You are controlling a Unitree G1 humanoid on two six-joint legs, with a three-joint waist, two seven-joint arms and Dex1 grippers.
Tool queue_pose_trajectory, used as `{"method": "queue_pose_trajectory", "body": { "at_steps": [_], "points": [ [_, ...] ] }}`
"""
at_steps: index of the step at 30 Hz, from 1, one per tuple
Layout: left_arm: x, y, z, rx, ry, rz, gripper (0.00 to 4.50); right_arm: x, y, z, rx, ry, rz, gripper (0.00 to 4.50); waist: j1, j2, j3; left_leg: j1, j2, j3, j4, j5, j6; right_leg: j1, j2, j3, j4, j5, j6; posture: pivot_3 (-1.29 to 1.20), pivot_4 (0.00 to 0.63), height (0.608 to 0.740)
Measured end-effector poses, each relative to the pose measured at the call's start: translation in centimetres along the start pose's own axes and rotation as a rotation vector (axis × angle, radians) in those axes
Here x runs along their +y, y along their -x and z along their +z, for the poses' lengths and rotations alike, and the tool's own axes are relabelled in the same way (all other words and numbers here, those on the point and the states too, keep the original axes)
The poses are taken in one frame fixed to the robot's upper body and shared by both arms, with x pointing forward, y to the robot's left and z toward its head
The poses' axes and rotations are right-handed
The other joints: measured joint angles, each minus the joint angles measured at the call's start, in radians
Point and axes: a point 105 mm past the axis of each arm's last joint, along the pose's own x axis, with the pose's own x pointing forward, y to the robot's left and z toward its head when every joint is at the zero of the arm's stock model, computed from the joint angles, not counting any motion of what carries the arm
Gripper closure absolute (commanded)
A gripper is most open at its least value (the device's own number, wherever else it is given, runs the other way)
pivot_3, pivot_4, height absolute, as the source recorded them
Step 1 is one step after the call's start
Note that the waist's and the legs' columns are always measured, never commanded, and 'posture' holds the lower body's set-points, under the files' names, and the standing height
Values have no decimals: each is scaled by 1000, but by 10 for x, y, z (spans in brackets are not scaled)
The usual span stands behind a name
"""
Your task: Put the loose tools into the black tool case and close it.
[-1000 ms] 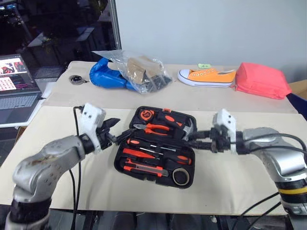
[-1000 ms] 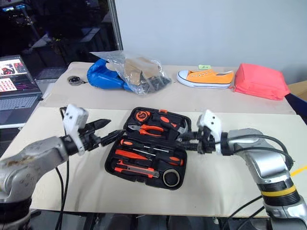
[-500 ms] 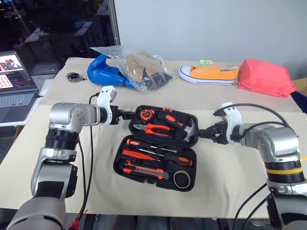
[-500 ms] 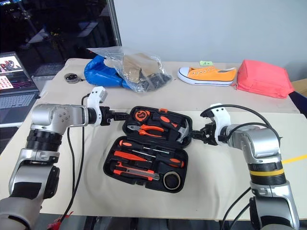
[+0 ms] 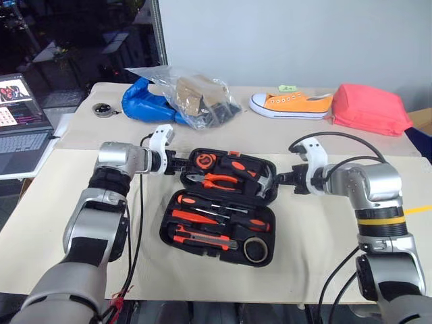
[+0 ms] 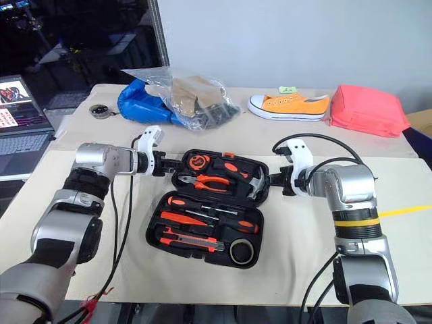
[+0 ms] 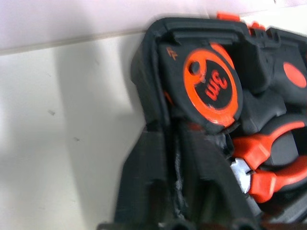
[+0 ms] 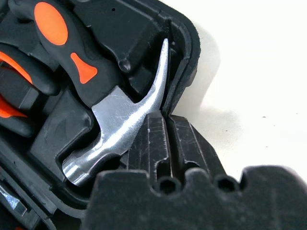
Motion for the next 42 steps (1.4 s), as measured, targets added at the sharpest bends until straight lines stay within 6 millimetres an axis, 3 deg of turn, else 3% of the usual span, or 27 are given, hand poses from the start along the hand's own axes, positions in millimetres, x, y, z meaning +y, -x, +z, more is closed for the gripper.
{"method": "queue_pose_trajectory", "body": {
  "at_steps": [7,12,16,19,21,26,34,37,41,42],
  "points": [
    [2,-1,2,-14,-4,20,4430,1,-7,6,-16,6,-35,4500,-6,0,0,0,0,-1,1,1,0,-1,0,0,3,0,0,0,150,740],
    [7,-4,13,-102,-56,73,4430,-1,-21,21,-124,46,-69,4500,-9,0,0,1,-1,-1,2,1,0,-1,0,1,4,1,1,0,150,740],
    [9,-4,33,-227,-163,118,4430,-4,-27,45,-276,141,-112,4500,-8,0,0,-2,-1,-1,1,2,0,-4,0,1,5,1,1,0,150,740],
    [5,5,47,-395,-246,105,4430,2,-21,65,-426,236,-102,4500,-7,1,0,-12,-1,0,-1,4,-3,-16,-2,2,11,2,1,0,150,740],
    [2,12,47,-480,-310,99,4430,5,-11,66,-528,281,-70,4500,-2,1,0,-13,0,0,-2,4,-4,-17,-2,1,11,2,2,0,150,740],
    [-9,35,31,-594,-476,109,4430,17,14,43,-664,402,-10,4500,6,1,-1,-15,0,0,-6,3,-3,-20,-4,-1,11,2,2,0,150,740],
    [-20,67,-7,-554,-670,93,4430,42,51,-4,-673,650,93,4500,21,2,-1,-10,-1,0,-1,2,1,-13,-4,0,7,3,2,0,150,740],
    [-21,75,-22,-512,-712,85,4430,51,60,-19,-644,759,132,4500,18,1,0,5,-1,2,0,4,3,2,-3,0,4,3,1,0,150,740],
    [-20,97,-48,-439,-701,55,4430,69,75,-50,-594,1030,206,4500,8,1,0,21,2,2,-1,4,3,18,-1,0,3,-4,7,0,150,740],
    [-19,100,-52,-427,-690,43,4126,72,77,-55,-592,1070,221,4500,5,0,0,23,2,2,-1,4,3,19,-1,0,3,-4,6,0,150,740]
  ]
}}
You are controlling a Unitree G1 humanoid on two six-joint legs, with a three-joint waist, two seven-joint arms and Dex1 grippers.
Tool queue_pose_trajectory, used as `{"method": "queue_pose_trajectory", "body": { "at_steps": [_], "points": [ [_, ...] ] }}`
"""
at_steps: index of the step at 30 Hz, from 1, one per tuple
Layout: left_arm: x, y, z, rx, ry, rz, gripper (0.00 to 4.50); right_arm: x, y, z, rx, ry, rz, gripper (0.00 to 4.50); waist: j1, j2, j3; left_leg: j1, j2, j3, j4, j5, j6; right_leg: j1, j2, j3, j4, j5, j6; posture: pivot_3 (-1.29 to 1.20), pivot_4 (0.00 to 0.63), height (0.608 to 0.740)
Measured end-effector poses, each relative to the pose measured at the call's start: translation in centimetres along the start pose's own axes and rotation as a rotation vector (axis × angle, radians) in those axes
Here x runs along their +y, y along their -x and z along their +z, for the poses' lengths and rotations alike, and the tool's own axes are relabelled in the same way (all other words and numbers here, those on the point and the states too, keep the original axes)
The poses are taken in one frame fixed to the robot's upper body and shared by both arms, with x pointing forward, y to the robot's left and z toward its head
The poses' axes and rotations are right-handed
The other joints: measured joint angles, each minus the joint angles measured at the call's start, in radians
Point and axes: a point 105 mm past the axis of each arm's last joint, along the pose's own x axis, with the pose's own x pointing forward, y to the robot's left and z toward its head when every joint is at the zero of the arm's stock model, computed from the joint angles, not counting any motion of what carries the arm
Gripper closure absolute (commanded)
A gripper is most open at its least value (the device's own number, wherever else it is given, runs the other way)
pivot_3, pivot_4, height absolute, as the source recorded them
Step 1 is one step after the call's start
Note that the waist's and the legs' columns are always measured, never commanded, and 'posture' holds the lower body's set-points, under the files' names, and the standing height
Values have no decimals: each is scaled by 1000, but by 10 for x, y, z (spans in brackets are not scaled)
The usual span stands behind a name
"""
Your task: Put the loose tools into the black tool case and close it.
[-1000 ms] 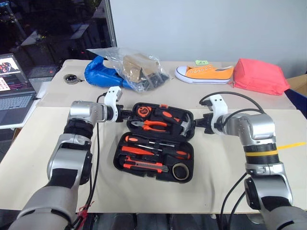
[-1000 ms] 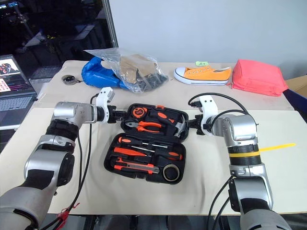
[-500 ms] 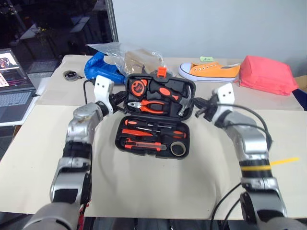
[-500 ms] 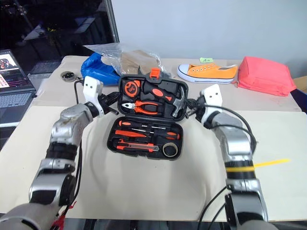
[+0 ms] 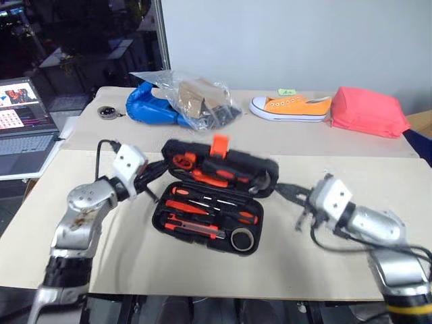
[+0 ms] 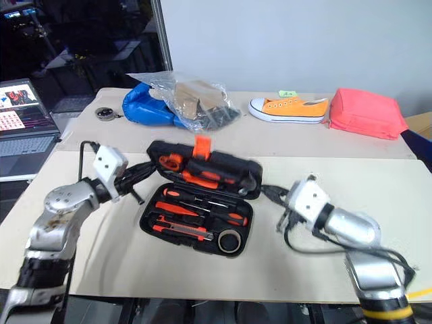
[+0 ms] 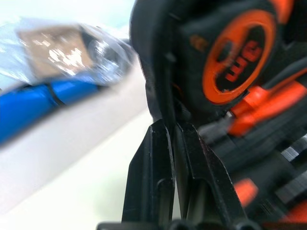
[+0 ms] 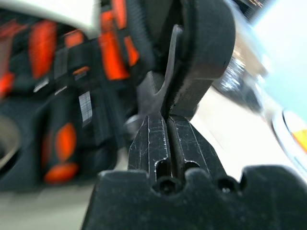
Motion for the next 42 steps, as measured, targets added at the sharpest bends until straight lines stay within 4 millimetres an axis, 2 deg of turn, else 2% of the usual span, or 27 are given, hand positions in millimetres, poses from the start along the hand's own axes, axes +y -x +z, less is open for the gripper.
{"method": "queue_pose_trajectory", "body": {
  "at_steps": [1,2,5,6,7,8,10,12,14,16,17,19,21,23,27,29,32,34,37,40,42],
  "points": [
    [-1,6,-2,12,7,-10,3777,6,3,0,2,37,22,4500,-5,0,0,0,0,0,0,0,0,0,0,0,0,0,0,0,150,740],
    [-4,18,-7,44,28,-43,3671,17,7,1,-1,107,65,4500,-10,0,0,1,1,0,0,0,0,0,0,1,0,-1,-1,0,150,740],
    [2,43,-14,91,91,-55,2483,36,15,-1,6,165,148,3543,-10,-2,0,1,1,0,-1,0,0,0,0,0,0,-1,-1,0,150,740],
    [9,53,-9,100,97,-51,2114,42,21,-10,50,155,183,3166,-9,-3,1,1,2,0,-1,0,0,0,0,0,0,-1,-1,0,150,740],
    [15,61,-4,98,105,-44,2006,44,25,-19,91,129,200,3058,-8,-3,1,0,3,1,0,0,0,0,-1,0,0,-1,-1,0,150,740],
    [20,69,3,95,108,-39,1583,45,29,-25,127,102,210,2637,-6,-3,1,0,3,1,0,0,0,0,-1,0,0,-1,-2,0,150,740],
    [20,81,12,98,139,-81,1039,53,37,-34,199,13,265,2630,-6,-2,1,1,3,3,0,0,0,0,-3,1,0,-2,-1,0,150,740],
    [7,92,16,121,198,-177,1039,67,53,-39,274,-131,351,2630,-5,-2,1,1,4,3,-2,0,0,0,-3,1,0,-4,-1,0,150,740],
    [-6,101,20,144,238,-264,992,73,64,-36,298,-245,402,3217,-7,-3,1,1,5,3,-3,0,0,0,-3,1,-1,-4,-2,0,150,740],
    [-23,110,31,161,261,-375,992,68,67,-17,260,-382,435,3652,-12,-3,1,1,7,1,-4,0,0,0,-2,1,0,-4,-3,0,150,740],
    [-32,112,38,158,250,-426,992,66,64,-4,220,-420,459,4120,-14,-4,2,2,9,0,-4,0,0,0,-1,1,0,-4,-3,0,150,740],
    [-46,115,45,160,231,-505,992,65,57,17,152,-449,510,4442,-13,-4,2,4,9,0,-4,0,0,0,1,1,0,-4,-4,0,150,740],
    [-57,119,46,174,222,-558,992,69,44,30,98,-434,567,4442,-11,-5,2,6,11,1,-4,0,0,0,2,1,1,-7,-10,0,150,740],
    [-68,119,45,187,213,-606,992,78,31,34,64,-414,605,4442,-10,-6,3,6,11,1,-4,0,-1,-1,1,1,0,-7,-12,0,150,740],
    [-80,118,47,184,190,-644,992,92,4,19,84,-355,634,4442,-5,-6,3,2,10,3,-3,0,-1,-2,0,1,-1,-7,-10,0,150,740],
    [-82,117,46,174,185,-637,992,97,-2,15,94,-344,656,4442,-5,-6,3,0,9,4,-4,0,-1,-3,0,1,-2,-5,-4,0,150,740],
    [-82,115,46,162,188,-615,992,104,-12,11,99,-329,667,4442,-7,-7,3,-1,10,4,-4,-1,-1,-4,0,0,-2,-5,-4,0,150,740],
    [-84,113,46,157,182,-603,992,97,-28,9,93,-362,582,4442,-16,-7,4,-1,11,3,-4,-1,-1,-5,2,1,0,-4,-6,0,150,740],
    [-86,108,45,143,181,-575,992,72,-48,3,113,-435,383,4442,-19,-7,4,2,11,2,-4,-1,-1,-6,2,2,3,-3,-8,0,150,740],
    [-85,104,43,134,185,-541,992,38,-52,-10,174,-457,185,4442,-12,-7,4,3,11,3,-3,-1,-2,-5,2,2,3,-3,-9,0,150,740],
    [-85,102,42,128,186,-524,992,24,-58,-15,193,-477,90,4442,-12,-7,4,3,11,5,-3,0,-2,-6,3,1,3,-3,-11,0,150,740]
  ]
}}
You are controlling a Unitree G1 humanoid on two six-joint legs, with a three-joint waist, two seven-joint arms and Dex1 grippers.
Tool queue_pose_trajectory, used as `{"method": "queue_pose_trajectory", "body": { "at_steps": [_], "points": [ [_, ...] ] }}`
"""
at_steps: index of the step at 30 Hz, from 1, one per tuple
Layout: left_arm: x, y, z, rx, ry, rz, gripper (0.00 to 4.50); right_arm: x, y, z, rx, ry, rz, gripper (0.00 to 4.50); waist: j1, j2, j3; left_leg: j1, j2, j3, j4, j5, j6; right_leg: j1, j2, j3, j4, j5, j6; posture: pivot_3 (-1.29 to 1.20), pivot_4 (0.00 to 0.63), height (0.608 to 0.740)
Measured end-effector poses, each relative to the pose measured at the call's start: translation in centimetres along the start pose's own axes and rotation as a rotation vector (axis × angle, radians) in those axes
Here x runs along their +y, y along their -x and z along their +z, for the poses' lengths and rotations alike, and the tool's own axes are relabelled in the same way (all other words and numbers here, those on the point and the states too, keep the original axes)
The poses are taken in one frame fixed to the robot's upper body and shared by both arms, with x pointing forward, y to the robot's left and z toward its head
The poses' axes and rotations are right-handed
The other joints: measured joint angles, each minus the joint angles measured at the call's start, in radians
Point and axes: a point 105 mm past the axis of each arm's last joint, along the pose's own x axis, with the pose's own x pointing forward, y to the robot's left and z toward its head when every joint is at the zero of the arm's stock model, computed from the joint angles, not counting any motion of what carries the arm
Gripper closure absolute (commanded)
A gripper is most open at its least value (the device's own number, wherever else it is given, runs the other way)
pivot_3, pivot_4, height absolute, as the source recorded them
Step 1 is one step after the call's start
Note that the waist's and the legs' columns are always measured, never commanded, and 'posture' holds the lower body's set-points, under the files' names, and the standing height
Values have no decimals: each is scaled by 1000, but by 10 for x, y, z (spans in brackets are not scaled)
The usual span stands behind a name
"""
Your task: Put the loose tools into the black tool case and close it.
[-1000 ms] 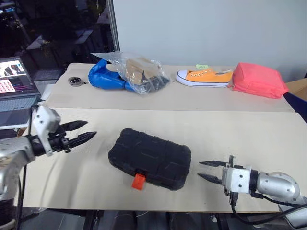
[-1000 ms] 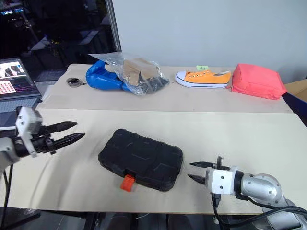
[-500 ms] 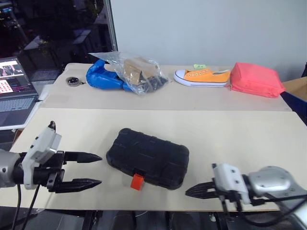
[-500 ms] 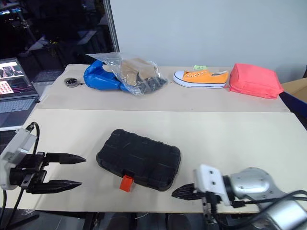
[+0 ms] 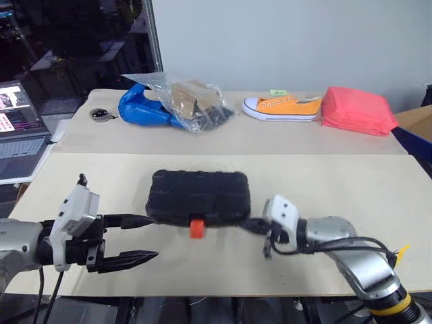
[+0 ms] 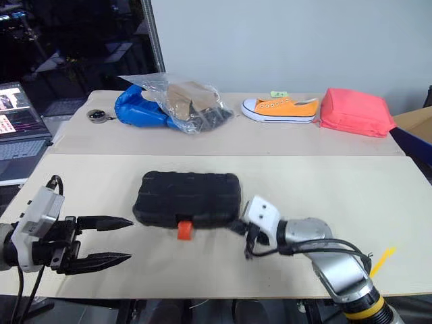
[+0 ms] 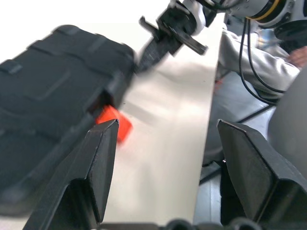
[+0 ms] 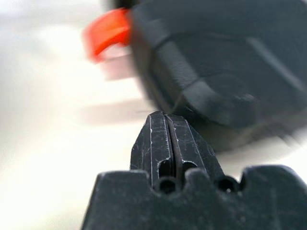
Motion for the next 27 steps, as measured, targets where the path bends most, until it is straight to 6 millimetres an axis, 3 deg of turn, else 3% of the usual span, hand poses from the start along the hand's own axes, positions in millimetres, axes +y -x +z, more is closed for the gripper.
{"method": "queue_pose_trajectory", "body": {
  "at_steps": [5,9,13,17,20,23,27],
  "points": [
    [12,-10,2,-25,-46,53,992,-33,-28,3,3,-47,-186,4442,-9,0,0,-1,-1,2,0,0,0,-2,2,1,0,2,1,0,150,740],
    [28,-23,2,-27,-77,99,992,-34,-39,-5,15,-77,-191,4442,-6,1,0,-8,-1,2,-1,0,0,-9,4,1,1,6,-6,0,150,740],
    [44,-33,0,-24,-91,133,992,-19,-23,-7,15,-79,-105,3469,3,2,-1,-15,-2,0,-1,-1,1,-13,3,0,0,5,-4,0,150,740],
    [60,-45,-10,-7,-78,139,992,3,-13,15,-46,-106,11,2147,-4,2,-1,-16,-1,-1,-1,-2,1,-13,4,0,-2,5,-5,0,150,740],
    [70,-50,-24,30,-61,141,992,16,-16,34,-53,-104,90,995,-11,2,-1,-15,-1,-1,0,-2,1,-12,5,0,-1,5,-5,0,150,740],
    [74,-52,-31,48,-56,122,992,23,-26,37,-2,-137,124,75,-11,2,-1,-14,0,-2,0,-2,1,-12,7,-1,0,6,-5,0,150,740],
    [78,-52,-33,54,-79,104,992,28,-40,38,56,-232,100,20,-4,2,-1,-13,0,-2,1,-2,1,-12,7,0,2,5,-5,0,150,740]
  ]
}}
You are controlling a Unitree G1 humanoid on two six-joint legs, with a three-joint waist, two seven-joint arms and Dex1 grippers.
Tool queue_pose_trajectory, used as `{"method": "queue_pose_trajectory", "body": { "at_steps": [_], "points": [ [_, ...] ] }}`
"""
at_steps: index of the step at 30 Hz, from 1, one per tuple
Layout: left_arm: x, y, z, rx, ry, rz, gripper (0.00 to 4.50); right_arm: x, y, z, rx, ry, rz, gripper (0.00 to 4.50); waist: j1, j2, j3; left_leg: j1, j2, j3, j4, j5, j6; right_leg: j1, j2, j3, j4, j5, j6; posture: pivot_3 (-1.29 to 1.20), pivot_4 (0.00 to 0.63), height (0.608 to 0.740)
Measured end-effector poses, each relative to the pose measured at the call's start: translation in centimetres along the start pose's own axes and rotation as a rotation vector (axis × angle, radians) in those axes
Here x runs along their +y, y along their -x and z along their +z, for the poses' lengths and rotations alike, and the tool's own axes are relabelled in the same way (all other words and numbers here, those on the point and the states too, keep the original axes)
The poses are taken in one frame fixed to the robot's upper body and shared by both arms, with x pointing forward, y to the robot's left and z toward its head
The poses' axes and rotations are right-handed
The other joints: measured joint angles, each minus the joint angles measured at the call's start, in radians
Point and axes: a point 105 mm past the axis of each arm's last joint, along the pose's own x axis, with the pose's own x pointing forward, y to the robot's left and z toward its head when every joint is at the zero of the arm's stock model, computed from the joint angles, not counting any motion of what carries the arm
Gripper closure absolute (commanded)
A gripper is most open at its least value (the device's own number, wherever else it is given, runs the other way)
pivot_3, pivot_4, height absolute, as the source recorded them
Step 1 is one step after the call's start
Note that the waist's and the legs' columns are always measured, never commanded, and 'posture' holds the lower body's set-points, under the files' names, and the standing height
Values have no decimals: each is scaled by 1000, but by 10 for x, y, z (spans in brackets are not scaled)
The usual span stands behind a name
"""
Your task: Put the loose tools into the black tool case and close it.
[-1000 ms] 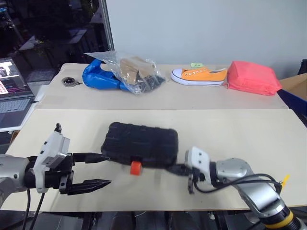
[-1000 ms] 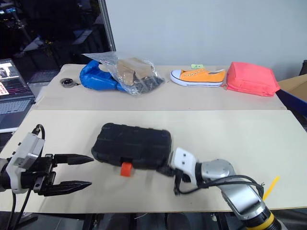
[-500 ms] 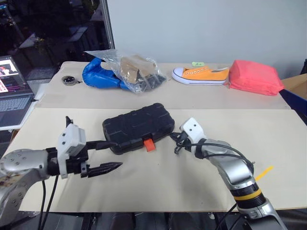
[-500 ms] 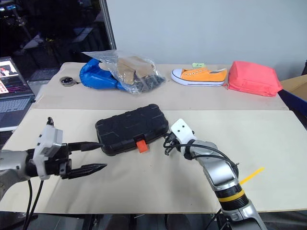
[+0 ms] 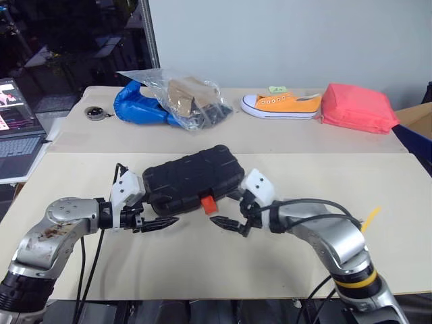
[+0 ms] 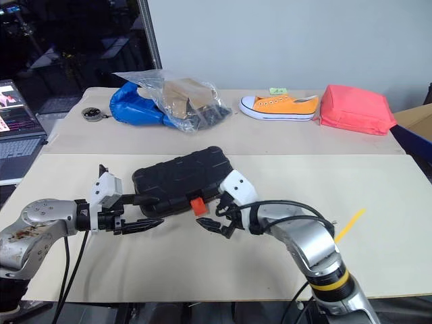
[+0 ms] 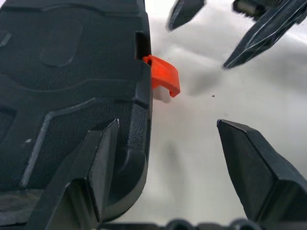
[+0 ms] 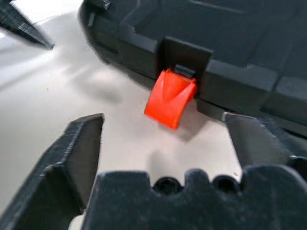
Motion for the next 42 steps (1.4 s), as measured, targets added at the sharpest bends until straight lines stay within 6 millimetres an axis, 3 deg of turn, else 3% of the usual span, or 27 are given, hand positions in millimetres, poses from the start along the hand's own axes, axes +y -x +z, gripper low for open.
{"method": "queue_pose_trajectory", "body": {
  "at_steps": [10,21,24,25,37,42],
  "points": [
    [2,-4,2,-9,-2,-7,992,14,-19,1,55,-229,-116,20,2,1,0,-1,0,0,0,0,0,-1,0,0,0,0,0,0,150,740],
    [-1,-18,7,-21,6,-46,992,3,-20,0,71,-230,-282,20,0,1,-1,-2,0,-1,0,0,0,-1,0,0,0,0,0,0,150,740],
    [1,-19,8,-17,4,-49,992,3,-21,-5,85,-232,-293,647,0,1,-1,-2,0,-1,0,0,0,-1,0,-1,-1,0,0,0,150,740],
    [2,-20,8,-17,5,-50,992,4,-21,-5,85,-233,-292,1046,1,1,-1,-2,0,-1,0,0,0,-1,0,-1,-1,0,0,0,150,740],
    [3,-21,7,-15,2,-53,992,11,-29,-4,88,-232,-255,1046,3,1,-1,-2,0,-1,0,0,0,-1,0,-1,-1,-1,2,0,150,740],
    [3,-21,8,-14,-6,-53,992,11,-29,-5,97,-215,-256,2586,3,1,-1,-2,0,-1,0,0,0,-1,0,-1,-1,-1,2,0,150,740]
  ]
}}
